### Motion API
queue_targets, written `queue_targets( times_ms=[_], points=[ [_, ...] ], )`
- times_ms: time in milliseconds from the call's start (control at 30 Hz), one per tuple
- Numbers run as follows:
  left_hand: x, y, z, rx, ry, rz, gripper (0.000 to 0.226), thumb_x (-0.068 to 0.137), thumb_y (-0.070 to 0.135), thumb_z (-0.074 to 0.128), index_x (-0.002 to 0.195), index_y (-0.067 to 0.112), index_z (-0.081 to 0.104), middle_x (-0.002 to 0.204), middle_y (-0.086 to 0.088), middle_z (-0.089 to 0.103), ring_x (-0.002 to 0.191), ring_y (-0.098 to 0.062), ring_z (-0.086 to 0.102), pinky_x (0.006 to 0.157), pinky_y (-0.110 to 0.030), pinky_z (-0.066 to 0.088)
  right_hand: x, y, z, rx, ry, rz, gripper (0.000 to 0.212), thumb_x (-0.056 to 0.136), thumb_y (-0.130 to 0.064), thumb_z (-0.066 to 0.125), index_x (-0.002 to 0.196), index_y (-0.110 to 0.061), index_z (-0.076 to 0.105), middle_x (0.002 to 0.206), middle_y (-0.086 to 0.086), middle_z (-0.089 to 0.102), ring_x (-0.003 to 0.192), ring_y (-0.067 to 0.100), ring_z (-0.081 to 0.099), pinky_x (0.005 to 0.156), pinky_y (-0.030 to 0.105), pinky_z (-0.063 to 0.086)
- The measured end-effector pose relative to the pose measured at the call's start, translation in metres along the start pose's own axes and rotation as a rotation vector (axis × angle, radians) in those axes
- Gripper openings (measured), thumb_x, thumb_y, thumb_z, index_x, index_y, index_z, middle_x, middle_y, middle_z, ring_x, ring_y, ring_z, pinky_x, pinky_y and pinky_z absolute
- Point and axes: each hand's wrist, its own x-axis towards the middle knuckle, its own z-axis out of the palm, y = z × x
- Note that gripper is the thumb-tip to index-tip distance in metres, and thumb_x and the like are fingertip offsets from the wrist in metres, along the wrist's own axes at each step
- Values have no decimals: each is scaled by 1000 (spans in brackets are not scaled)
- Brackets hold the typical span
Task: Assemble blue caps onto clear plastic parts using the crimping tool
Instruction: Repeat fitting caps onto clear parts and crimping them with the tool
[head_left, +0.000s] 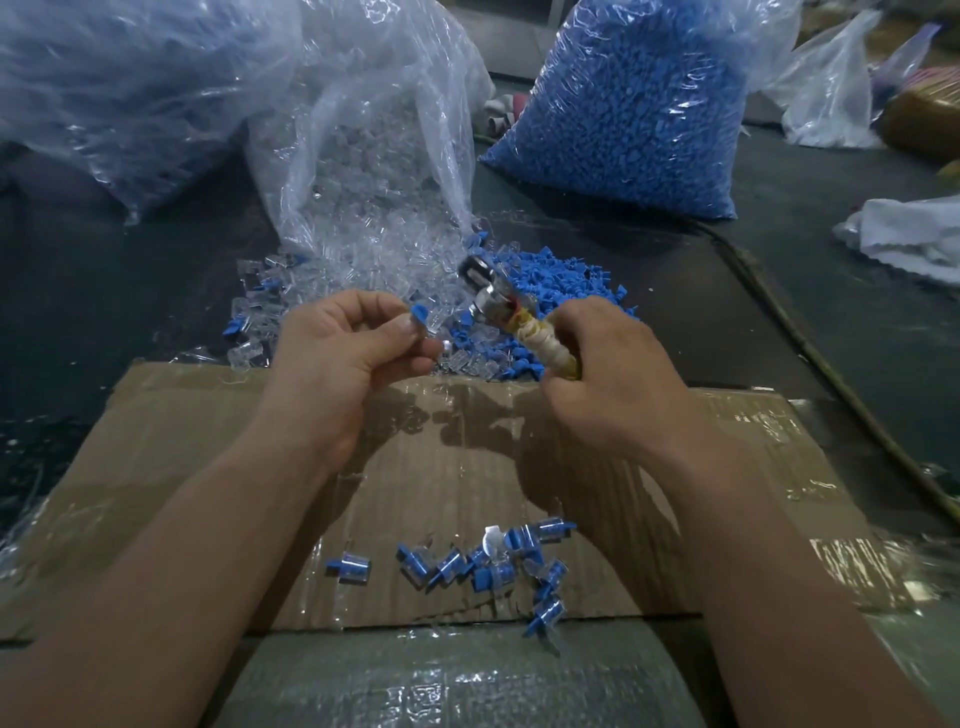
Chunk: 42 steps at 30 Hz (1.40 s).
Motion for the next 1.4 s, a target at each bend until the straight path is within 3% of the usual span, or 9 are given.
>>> queue_targets(
  times_ms=[200, 433, 833, 1100, 1200, 1400],
  points=[
    [-4, -1, 5, -12, 15, 38, 13, 78, -7, 53, 74, 5, 54, 56, 2, 64, 57, -11, 66, 54, -18, 53, -5, -11, 6, 82, -20, -31, 23, 77, -18, 55, 89, -26, 36, 70, -12, 40, 61, 3, 39, 51, 21, 23],
    [-4, 0, 6, -28, 27, 89, 15, 59, 10, 58, 73, 7, 54, 58, 2, 66, 57, -10, 65, 53, -19, 53, -4, -11, 10, 53, -84, -49, 25, 79, -21, 56, 93, -24, 36, 77, -12, 37, 67, 2, 37, 55, 20, 24],
    [-6, 0, 8, -39, -8, 118, 13, 62, 8, 58, 73, 7, 54, 58, 2, 66, 58, -9, 65, 53, -18, 52, -2, -12, 13, 63, -120, -75, 24, 78, -21, 57, 89, -28, 37, 76, -17, 37, 69, 0, 37, 61, 17, 28],
    [-8, -3, 8, -2, 33, 110, 11, 72, -1, 58, 72, 9, 55, 58, 4, 66, 58, -8, 65, 53, -17, 52, -3, -16, 11, 147, -124, -32, 29, 77, -16, 61, 80, -33, 38, 72, -16, 42, 68, 2, 41, 57, 21, 32],
    [-8, -3, 7, 23, 25, 109, 9, 67, 5, 60, 73, 9, 55, 60, 3, 66, 60, -9, 65, 54, -17, 52, -3, -16, 11, 142, -111, -32, 29, 75, -15, 62, 75, -33, 38, 69, -15, 43, 66, 2, 41, 55, 22, 31],
    [-7, -3, 8, 21, 41, 104, 13, 60, 11, 60, 72, 9, 55, 59, 4, 66, 58, -8, 65, 54, -17, 53, -2, -14, 15, 113, -99, -24, 24, 77, -20, 63, 86, -30, 43, 74, -15, 46, 71, 4, 44, 60, 22, 36]
  ],
)
